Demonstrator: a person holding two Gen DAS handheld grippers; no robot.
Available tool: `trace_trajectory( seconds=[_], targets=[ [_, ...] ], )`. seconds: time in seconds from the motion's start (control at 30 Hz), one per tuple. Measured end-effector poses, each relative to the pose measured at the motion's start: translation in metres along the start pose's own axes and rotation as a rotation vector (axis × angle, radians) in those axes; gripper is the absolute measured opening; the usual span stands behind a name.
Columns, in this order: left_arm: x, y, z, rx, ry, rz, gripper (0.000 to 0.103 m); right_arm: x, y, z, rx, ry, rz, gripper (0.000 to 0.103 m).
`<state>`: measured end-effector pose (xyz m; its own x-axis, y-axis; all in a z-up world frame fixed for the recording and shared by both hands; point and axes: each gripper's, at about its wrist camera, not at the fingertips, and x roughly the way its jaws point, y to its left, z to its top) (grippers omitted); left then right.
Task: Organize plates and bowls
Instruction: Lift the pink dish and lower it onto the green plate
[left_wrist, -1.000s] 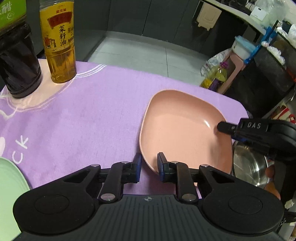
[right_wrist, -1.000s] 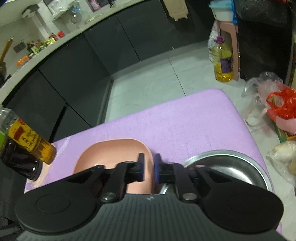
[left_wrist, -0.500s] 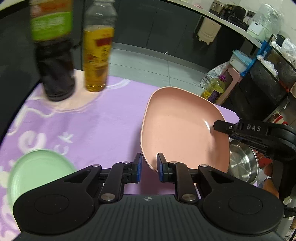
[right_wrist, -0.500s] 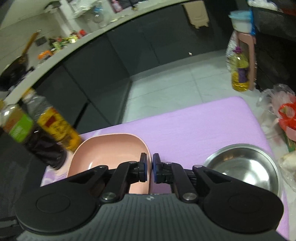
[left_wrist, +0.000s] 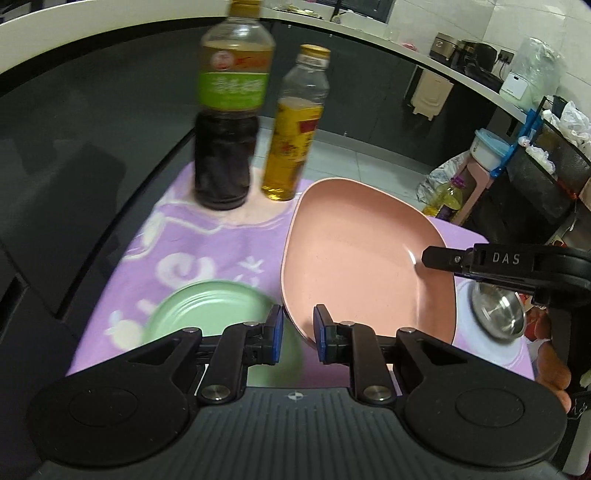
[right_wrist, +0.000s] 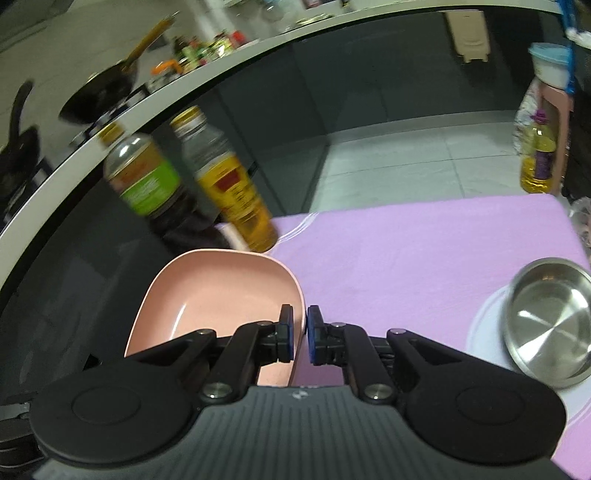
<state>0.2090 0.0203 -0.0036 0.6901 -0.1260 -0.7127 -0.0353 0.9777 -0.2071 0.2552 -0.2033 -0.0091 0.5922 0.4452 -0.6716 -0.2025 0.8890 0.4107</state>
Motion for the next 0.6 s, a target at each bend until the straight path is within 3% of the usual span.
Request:
trace_trajectory(
  seconds=[0.6],
  targets=[
    [-0.006,0.092,-0.029,-0.100,0.047,0.011,0.015,0.050,0.086,-0.028,-0.122,0.159,-0.008,0.000]
  ],
)
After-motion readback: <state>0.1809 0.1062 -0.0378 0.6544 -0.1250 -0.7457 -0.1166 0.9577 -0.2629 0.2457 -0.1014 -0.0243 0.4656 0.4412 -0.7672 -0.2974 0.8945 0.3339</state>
